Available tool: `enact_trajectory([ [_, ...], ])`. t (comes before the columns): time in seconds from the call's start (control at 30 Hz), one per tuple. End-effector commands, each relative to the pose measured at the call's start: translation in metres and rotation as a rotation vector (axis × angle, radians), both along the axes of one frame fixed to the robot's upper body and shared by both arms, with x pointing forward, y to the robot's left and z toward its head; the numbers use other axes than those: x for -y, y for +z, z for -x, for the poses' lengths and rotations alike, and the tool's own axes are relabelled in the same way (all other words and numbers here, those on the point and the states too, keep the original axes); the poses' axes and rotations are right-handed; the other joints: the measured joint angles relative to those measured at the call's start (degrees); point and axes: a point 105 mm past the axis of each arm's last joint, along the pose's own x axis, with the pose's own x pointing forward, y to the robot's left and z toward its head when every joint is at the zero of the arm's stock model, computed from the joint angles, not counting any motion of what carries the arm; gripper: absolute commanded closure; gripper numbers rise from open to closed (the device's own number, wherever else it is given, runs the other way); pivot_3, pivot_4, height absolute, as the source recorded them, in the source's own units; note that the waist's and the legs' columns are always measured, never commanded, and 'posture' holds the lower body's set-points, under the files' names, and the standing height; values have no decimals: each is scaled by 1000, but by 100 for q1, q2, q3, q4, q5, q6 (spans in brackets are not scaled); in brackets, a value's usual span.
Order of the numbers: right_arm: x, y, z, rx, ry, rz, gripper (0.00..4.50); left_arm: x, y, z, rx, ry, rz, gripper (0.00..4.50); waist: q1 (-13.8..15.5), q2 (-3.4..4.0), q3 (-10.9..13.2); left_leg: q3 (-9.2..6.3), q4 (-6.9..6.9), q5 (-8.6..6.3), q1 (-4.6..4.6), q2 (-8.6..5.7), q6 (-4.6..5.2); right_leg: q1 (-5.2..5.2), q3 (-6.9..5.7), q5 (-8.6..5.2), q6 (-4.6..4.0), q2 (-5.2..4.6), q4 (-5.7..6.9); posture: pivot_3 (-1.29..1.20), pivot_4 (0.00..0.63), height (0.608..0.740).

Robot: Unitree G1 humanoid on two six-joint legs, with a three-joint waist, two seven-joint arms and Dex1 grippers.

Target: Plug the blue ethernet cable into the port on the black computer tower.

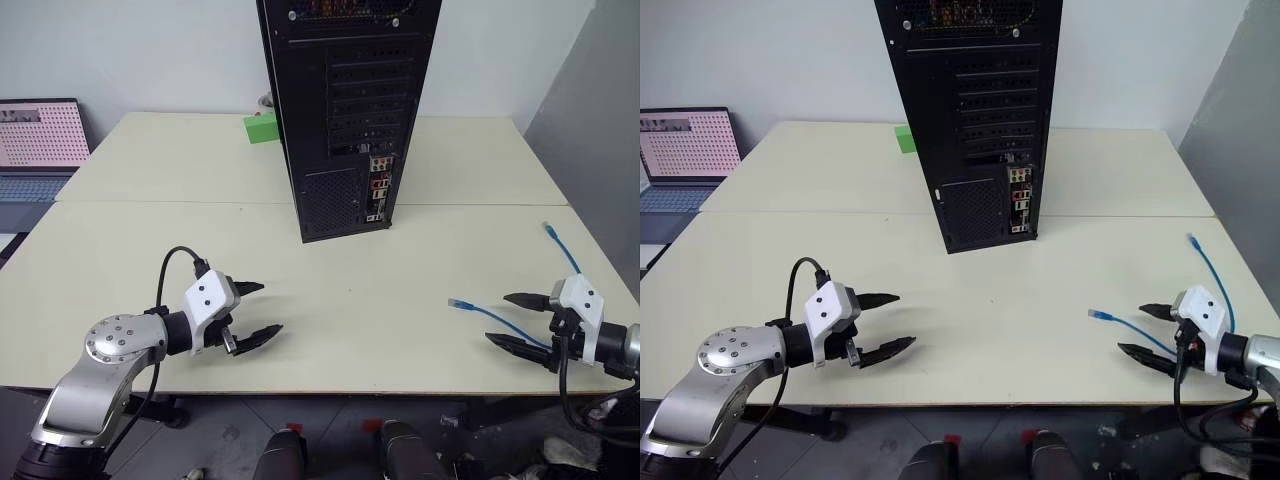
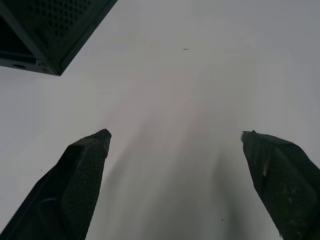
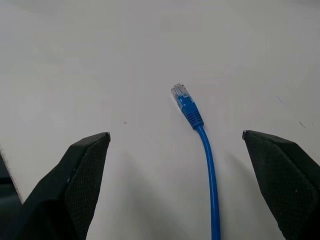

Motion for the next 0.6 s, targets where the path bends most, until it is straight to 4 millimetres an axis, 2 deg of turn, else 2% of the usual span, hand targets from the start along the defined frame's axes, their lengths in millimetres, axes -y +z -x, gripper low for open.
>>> enact_trajectory([
  [0.03, 4, 10, -1, 37, -7, 16, 0, 10, 13, 4, 45, -64, 7, 39, 1, 0, 0, 0, 0, 0, 0, 0, 0, 0, 0, 0, 0, 0, 0, 0, 150, 740],
  [0.37, 6, 8, 0, 32, -22, 30, 0, 16, 13, 7, 39, -91, -8, 39, 1, 0, 0, 0, 0, 0, 0, 0, 0, 0, 0, 0, 0, 0, 0, 0, 150, 740],
  [0.6, 6, 0, -5, 18, -63, 55, 0, 37, 20, 4, 57, -158, 22, 39, 17, 0, 0, 1, 3, 0, 0, -1, 0, 1, 0, 1, 1, 0, 2, 0, 150, 740],
])
